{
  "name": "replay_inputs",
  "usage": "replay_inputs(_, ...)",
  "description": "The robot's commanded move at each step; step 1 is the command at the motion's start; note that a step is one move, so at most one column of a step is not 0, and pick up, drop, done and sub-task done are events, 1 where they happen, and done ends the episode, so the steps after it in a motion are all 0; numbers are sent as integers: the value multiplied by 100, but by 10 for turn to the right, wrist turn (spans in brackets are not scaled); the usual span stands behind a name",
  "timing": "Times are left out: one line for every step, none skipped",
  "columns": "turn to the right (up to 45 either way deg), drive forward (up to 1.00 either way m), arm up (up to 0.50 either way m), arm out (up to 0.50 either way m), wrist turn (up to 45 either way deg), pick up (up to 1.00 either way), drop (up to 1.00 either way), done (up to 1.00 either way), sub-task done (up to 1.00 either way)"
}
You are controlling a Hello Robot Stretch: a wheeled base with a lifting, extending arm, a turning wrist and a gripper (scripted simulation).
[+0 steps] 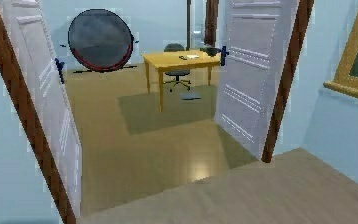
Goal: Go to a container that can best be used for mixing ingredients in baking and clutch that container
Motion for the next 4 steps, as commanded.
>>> replay_inputs(0, 100, 0, 0, 0, 0, 0, 0, 0)
replay_inputs(0, 100, 0, 0, 0, 0, 0, 0, 0)
replay_inputs(-30, 0, 0, 0, 0, 0, 0, 0, 0)
replay_inputs(0, 20, 0, 0, 0, 0, 0, 0, 0)
